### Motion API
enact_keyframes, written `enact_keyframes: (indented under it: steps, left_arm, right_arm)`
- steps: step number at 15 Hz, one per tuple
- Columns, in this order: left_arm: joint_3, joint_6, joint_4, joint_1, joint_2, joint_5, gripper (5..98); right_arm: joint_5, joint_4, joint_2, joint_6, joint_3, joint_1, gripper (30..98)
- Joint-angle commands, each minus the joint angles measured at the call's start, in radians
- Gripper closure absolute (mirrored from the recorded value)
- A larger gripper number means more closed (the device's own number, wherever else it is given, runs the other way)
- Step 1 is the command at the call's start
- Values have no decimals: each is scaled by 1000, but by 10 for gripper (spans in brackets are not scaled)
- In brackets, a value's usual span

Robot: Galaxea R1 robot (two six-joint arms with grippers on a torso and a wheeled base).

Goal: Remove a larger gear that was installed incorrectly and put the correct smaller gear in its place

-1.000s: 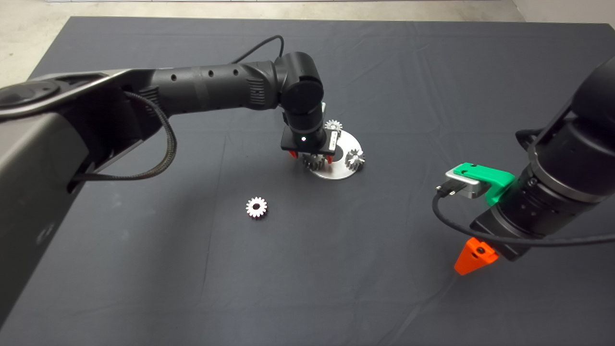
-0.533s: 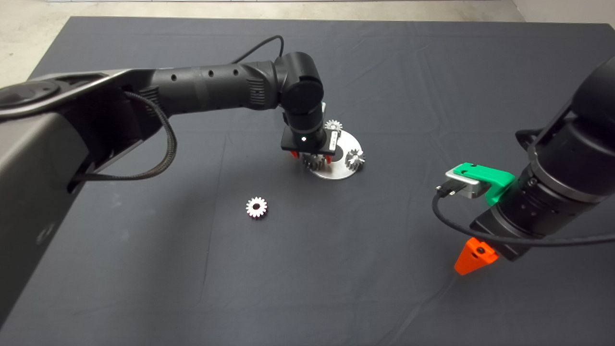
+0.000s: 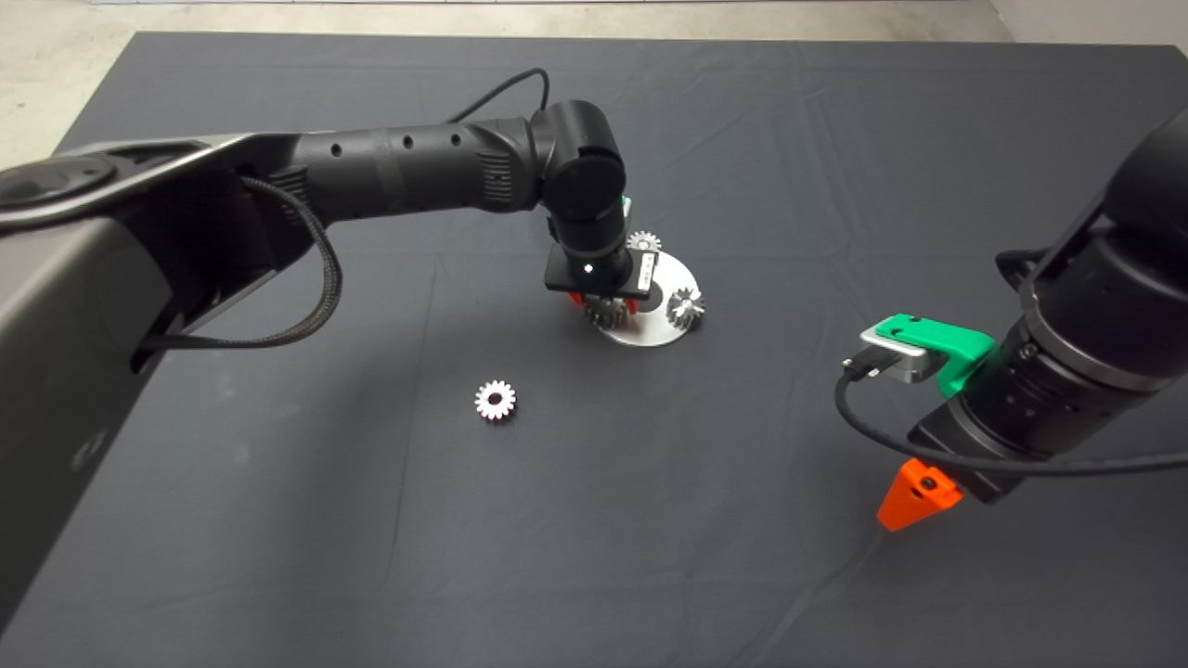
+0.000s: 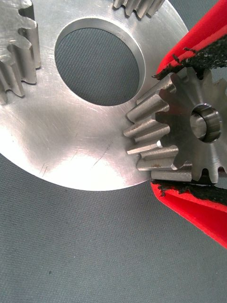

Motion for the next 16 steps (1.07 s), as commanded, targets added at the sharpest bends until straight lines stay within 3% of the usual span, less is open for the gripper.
enact_keyframes:
  steps: [1, 16]
  left_arm:
    - [-1, 4, 12, -20, 1, 12, 521]
    - [0, -2, 12, -23, 2, 14, 589]
  right_arm:
    - [-105, 10, 0, -2, 4, 28, 308]
    - [-105, 10, -2, -2, 4, 28, 308]
